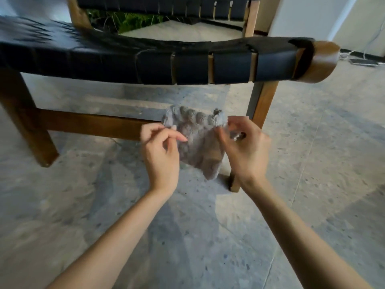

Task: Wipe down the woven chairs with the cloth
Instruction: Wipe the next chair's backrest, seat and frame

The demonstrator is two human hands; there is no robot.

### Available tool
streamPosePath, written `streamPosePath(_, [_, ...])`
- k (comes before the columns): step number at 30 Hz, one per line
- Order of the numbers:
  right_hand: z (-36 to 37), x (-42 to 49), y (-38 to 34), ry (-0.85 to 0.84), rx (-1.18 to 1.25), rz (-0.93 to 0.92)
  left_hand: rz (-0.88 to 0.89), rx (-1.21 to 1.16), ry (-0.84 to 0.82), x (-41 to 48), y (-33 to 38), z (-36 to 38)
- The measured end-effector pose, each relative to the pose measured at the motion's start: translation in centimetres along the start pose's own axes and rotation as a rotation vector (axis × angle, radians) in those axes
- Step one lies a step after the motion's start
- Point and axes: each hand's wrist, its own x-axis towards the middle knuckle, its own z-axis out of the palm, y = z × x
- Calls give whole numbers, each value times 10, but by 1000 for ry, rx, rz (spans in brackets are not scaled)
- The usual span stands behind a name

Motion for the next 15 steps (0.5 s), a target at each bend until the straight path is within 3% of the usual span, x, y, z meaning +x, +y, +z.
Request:
streamPosePath(3, [22,10,0,-152,-125,35,31,112,-96,17,-6,-4])
streamPosePath(8, [34,4,17,-489,-459,-147,118,501,-736,6,-34,19])
streamPosePath(10, [29,6,26,-525,-593,-242,239,671,-759,8,-43,27])
streamPosePath(12, [23,13,32,-542,-734,-308,328,771,-681,15,-47,29])
streamPosePath(15, [16,29,33,-584,-773,-304,275,635,-464,15,-45,30])
